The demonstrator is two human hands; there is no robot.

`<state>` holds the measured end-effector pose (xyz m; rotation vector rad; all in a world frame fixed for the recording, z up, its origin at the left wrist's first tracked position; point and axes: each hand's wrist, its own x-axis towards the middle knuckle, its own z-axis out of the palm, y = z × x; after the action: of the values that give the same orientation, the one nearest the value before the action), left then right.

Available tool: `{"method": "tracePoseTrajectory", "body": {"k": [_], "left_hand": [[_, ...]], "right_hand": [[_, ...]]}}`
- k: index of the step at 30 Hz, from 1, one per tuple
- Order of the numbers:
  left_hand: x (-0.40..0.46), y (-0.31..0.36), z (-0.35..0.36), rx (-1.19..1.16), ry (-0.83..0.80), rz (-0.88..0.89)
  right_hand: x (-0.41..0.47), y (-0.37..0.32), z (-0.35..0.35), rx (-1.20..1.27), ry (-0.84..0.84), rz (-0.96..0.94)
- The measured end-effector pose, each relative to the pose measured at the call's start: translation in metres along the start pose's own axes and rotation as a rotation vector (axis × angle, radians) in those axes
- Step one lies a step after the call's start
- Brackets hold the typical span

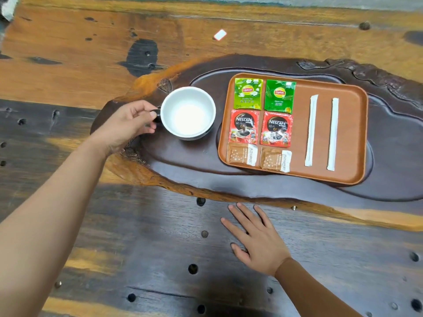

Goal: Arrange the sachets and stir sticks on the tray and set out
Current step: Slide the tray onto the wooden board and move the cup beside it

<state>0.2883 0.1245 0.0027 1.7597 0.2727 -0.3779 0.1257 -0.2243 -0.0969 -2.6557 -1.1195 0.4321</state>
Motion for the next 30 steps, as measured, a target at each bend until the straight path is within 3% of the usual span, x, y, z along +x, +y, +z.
{"method": "tracePoseTrajectory", "body": {"k": [26,30], "left_hand": [[0.021,0.004,0.008,-0.016,-0.015,-0.089],[0.011,0.007,0.003,-0.121,0.143,-0.089]], "right_hand": [[0.000,0.002,0.006,-0.006,0.031,-0.003],[0.000,0.002,0.008,-0.020,0.038,-0.006]]}}
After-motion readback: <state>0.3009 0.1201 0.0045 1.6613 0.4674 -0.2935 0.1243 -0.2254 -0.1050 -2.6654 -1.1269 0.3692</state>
